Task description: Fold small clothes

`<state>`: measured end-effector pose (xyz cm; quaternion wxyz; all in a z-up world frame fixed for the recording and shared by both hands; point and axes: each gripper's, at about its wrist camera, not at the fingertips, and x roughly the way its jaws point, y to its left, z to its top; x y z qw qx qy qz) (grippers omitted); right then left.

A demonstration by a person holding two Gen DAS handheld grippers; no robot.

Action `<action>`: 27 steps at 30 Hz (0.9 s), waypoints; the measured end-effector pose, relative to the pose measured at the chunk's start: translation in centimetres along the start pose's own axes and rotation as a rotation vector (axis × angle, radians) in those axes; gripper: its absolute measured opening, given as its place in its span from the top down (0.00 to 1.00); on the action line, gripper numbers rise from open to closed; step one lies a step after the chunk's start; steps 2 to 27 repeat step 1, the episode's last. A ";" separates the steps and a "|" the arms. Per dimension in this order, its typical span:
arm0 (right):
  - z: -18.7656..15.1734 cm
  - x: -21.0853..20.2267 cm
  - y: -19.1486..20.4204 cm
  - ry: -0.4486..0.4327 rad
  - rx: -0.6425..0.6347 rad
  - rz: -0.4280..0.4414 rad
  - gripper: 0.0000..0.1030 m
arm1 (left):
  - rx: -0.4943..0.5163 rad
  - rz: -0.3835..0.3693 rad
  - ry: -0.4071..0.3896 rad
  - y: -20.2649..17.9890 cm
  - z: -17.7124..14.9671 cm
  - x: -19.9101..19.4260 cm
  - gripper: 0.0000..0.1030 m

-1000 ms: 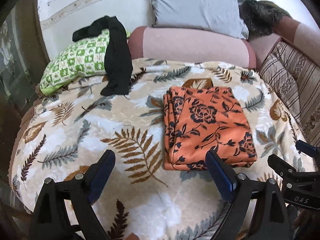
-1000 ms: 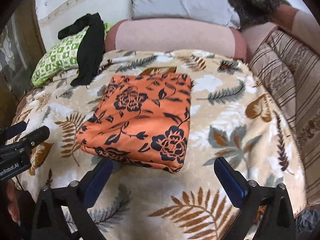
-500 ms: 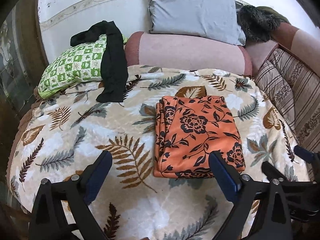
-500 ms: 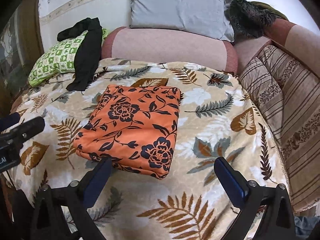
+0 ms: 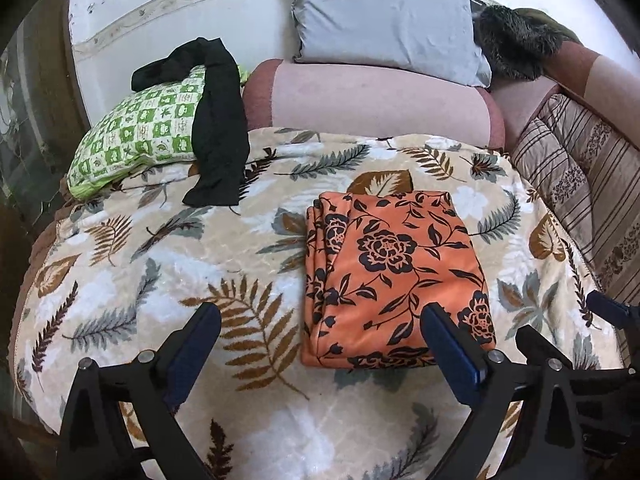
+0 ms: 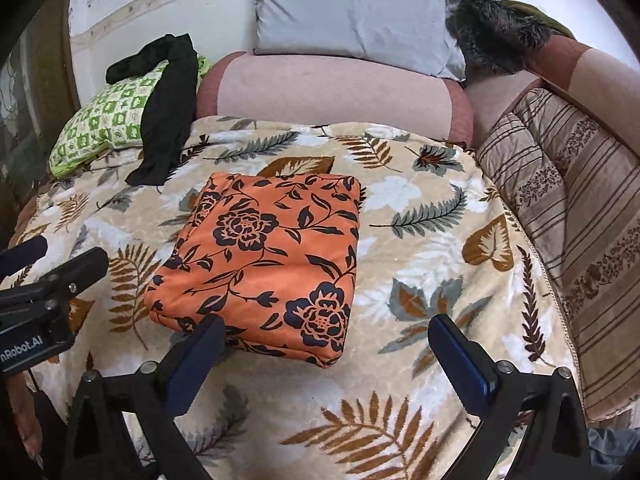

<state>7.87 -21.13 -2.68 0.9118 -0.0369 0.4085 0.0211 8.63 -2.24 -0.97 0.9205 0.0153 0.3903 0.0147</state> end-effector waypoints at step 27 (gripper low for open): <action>0.1 0.1 0.1 0.002 -0.002 -0.002 0.00 | 0.003 0.002 0.003 -0.1 0.1 0.2 0.03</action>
